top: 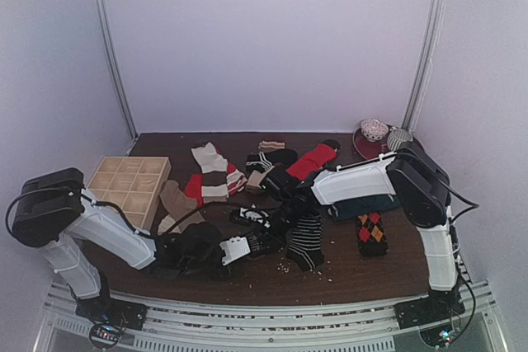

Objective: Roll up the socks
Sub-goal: Pick up a pair of socks from the center of the board, then place a pair of socks in the storage box.

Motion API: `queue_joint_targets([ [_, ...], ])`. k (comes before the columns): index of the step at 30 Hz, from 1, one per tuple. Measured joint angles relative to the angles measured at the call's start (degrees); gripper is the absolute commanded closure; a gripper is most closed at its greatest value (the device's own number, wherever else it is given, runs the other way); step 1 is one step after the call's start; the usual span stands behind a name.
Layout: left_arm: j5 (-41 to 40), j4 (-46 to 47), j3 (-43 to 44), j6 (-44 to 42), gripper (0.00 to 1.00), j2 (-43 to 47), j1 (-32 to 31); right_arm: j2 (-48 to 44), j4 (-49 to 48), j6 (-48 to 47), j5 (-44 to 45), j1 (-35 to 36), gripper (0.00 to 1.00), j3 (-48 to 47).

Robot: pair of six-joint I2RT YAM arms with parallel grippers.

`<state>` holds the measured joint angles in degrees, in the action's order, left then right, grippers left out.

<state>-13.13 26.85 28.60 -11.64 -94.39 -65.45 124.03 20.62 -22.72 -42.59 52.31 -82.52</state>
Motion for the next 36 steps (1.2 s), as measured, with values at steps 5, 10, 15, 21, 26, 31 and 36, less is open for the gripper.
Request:
queue_joint_targets([
  [5,0.46,-0.11,0.02,0.46,1.0,-0.02,0.0,-0.13,-0.04,0.11,0.02,0.0,0.71,0.02],
  [10,1.22,0.28,0.24,1.25,1.0,-0.13,0.04,-2.67,-3.26,2.38,0.7,-0.46,0.59,3.06],
  [15,0.68,0.74,-0.42,3.06,1.0,0.83,0.13,-9.31,-8.31,11.08,3.19,-3.34,0.34,12.37],
  [21,-0.17,-0.83,-3.8,5.07,1.0,6.34,2.19,-22.67,-15.12,20.83,7.54,-10.95,0.32,22.12],
  [26,-0.09,-2.93,-2.58,6.4,1.0,9.7,4.07,-33.07,-21.35,25.18,9.38,-10.91,0.31,25.64],
  [31,-0.39,-5.86,3.23,7.1,1.0,11.74,7.76,-39.93,-25.27,27.78,11.39,-10.71,0.31,30.86],
  [36,-3.41,-7.93,9.18,7.17,1.0,14.27,14.05,-42.29,-26.12,28.72,12.5,-10.71,0.31,34.45],
])
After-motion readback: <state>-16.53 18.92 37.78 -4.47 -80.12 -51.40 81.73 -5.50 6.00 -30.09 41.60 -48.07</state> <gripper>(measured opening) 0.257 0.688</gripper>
